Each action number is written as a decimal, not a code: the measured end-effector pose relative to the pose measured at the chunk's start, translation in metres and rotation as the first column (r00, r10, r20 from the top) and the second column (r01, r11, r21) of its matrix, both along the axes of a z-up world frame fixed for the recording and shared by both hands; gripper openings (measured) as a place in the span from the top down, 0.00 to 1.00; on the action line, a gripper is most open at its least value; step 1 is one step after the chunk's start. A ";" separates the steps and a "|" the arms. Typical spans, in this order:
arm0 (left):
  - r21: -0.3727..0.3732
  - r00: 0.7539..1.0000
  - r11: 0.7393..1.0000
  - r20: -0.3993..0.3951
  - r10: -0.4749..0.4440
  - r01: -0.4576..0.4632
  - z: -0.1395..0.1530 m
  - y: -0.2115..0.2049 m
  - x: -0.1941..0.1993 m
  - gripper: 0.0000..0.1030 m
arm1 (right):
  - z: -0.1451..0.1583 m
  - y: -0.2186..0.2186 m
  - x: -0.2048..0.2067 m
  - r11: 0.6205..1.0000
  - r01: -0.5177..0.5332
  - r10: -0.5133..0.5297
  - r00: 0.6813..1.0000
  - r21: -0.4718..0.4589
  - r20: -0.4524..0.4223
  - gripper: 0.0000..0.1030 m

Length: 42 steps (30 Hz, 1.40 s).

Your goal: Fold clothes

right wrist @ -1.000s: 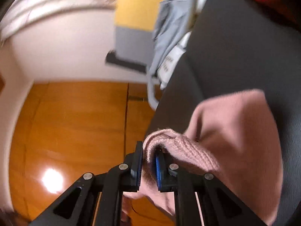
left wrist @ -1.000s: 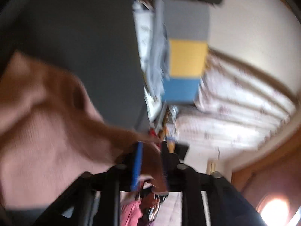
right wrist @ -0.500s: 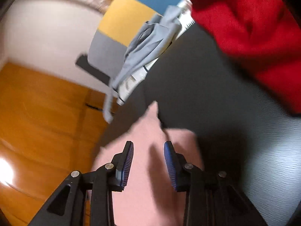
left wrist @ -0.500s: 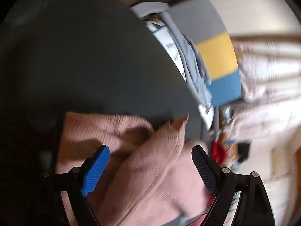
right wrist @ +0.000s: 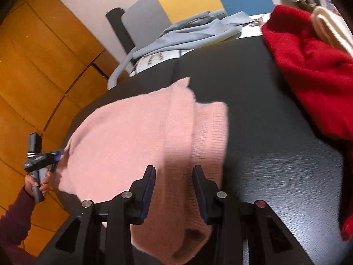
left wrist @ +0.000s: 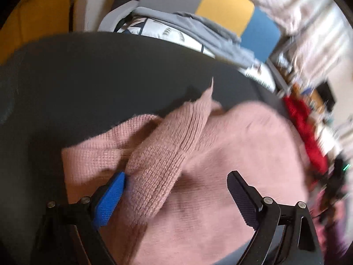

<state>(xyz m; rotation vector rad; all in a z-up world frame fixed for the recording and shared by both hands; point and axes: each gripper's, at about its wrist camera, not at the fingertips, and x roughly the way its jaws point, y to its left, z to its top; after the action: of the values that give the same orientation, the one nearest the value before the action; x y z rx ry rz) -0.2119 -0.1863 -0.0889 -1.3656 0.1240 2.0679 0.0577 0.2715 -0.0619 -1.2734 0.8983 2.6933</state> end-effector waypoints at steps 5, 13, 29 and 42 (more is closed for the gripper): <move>0.019 0.998 0.999 0.047 0.042 -0.043 -0.012 0.001 -0.009 0.55 | -0.014 -0.002 -0.007 0.997 -0.004 0.005 1.000 -0.083 0.008 0.82; 0.351 0.981 0.931 0.188 0.037 -0.102 0.041 -0.042 -0.017 0.81 | 0.018 0.013 0.009 0.972 0.014 -0.052 0.986 -0.235 -0.157 0.95; 0.436 0.888 0.820 0.425 0.174 -0.370 -0.037 -0.150 0.035 0.61 | -0.048 0.026 0.065 0.899 0.110 -0.149 0.987 -0.425 -0.059 0.82; 0.384 0.941 0.891 0.316 0.119 -0.241 -0.020 -0.105 0.050 0.47 | -0.035 -0.013 0.045 0.960 -0.019 0.014 1.000 -0.279 -0.018 0.72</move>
<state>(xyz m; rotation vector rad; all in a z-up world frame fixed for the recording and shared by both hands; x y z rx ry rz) -0.1616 -0.2910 -0.1090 -1.4175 -0.5634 1.8704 0.1028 0.2583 -0.0967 -1.3090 1.3151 2.6641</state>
